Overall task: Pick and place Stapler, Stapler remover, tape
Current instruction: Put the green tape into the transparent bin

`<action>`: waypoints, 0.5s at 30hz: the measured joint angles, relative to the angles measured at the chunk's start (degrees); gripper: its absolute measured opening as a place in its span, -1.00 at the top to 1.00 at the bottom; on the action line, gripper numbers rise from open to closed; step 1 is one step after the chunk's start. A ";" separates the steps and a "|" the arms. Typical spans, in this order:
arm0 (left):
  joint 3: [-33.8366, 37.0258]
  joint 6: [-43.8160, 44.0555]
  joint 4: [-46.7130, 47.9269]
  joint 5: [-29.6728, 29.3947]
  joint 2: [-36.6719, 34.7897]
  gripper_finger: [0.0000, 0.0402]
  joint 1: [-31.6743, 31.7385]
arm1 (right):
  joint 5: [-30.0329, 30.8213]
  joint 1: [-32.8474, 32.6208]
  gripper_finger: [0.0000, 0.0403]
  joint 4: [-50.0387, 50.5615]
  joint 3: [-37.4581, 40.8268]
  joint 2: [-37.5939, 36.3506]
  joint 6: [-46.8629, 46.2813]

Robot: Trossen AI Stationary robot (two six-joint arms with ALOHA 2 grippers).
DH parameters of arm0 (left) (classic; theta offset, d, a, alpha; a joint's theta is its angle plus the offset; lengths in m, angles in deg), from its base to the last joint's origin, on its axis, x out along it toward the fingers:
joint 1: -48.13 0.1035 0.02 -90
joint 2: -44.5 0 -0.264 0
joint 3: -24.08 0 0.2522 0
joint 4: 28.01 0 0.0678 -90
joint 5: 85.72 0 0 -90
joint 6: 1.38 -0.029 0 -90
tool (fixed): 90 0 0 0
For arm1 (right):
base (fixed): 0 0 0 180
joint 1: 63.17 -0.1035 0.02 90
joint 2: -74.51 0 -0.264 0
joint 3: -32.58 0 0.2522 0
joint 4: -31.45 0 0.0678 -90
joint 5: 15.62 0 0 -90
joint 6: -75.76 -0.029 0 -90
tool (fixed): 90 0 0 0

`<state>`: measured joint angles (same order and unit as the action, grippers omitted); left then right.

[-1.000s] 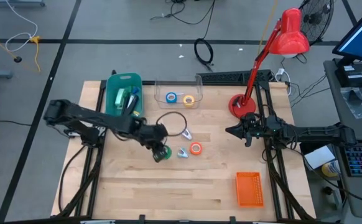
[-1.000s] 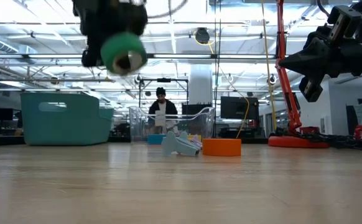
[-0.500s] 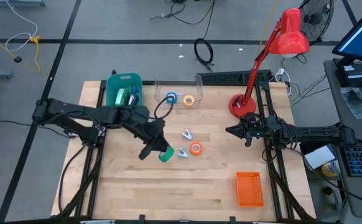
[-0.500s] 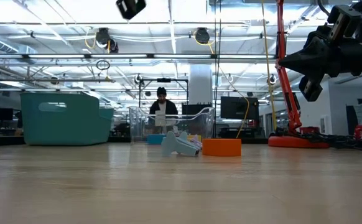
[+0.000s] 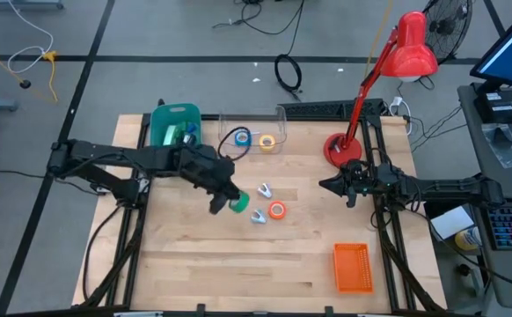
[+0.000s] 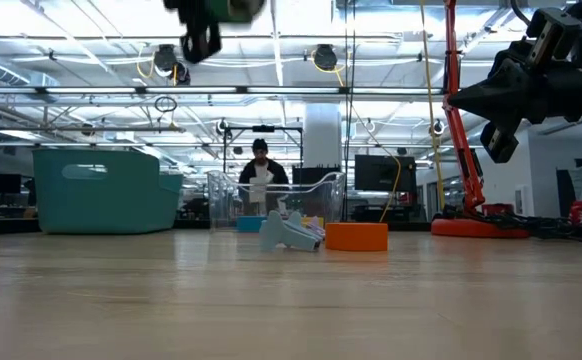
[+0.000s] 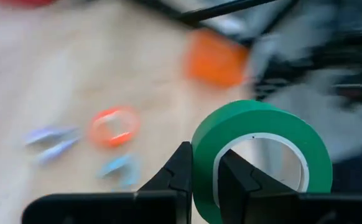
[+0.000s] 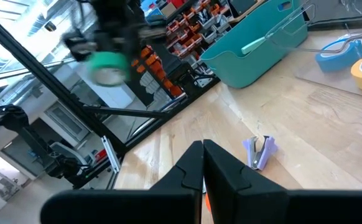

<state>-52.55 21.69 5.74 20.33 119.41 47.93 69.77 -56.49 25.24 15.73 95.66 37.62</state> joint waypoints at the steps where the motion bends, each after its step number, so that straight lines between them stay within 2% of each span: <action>1: 0.00 0.55 2.39 -3.12 0.24 0.81 0.65 | 0.00 0.01 0.98 -0.01 0.00 0.01 -0.01; 3: 0.08 2.05 6.30 -8.61 0.40 0.81 2.54 | 0.00 0.01 0.98 0.01 0.00 0.00 -0.02; 6: 0.02 2.48 5.49 -15.35 0.91 0.81 5.73 | 0.02 0.01 0.98 -0.06 0.00 0.02 -0.11; 11: 0.02 -0.50 3.74 -20.53 0.89 0.81 11.83 | 0.04 0.01 0.98 -0.07 0.00 0.02 -0.12; 15: -0.77 -4.38 4.37 -22.17 0.91 0.81 16.92 | 0.07 0.01 0.98 -0.11 0.00 0.02 -0.05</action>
<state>-53.32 17.32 10.10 -1.84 120.33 64.86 69.84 -56.47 25.13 15.73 95.68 37.57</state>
